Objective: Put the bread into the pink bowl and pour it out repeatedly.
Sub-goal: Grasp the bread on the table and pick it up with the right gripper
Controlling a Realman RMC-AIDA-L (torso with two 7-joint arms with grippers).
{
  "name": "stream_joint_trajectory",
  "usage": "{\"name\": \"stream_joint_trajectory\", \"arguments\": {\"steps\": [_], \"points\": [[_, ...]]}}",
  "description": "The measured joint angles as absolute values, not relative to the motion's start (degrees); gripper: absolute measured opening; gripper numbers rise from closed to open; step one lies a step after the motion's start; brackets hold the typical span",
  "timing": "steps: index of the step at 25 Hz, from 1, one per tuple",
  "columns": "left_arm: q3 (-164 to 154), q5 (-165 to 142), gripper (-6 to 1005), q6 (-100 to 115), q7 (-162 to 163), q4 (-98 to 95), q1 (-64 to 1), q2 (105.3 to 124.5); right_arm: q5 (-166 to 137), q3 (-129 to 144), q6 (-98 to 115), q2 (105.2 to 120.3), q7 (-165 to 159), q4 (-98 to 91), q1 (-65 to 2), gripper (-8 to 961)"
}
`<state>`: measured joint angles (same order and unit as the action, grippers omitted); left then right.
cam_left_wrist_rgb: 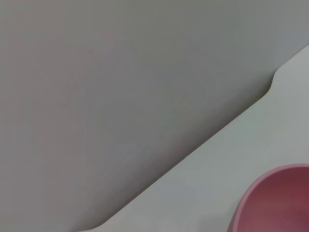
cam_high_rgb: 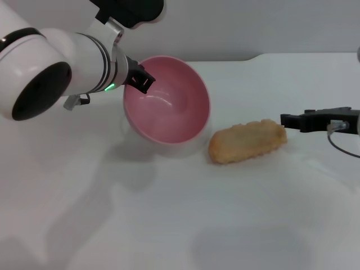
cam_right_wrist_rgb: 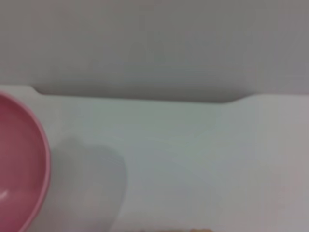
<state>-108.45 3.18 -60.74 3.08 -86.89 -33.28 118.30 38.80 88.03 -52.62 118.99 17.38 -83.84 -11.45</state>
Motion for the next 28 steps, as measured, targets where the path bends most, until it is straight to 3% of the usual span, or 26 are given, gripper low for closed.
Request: {"name": "stream_joint_trajectory", "arguments": {"steps": [19,28], "points": [[-108.35,2.96,54,-60.15,2.98,-84.94,-34.45,118.31,38.47,89.16,-52.2,118.72,18.11,-72.19,-21.2,589],[-108.28,2.9,55,-59.42,2.95,-84.6,-34.55,118.27,46.03,83.39,-54.43,118.68,23.26,-71.44,-20.23,589]]}}
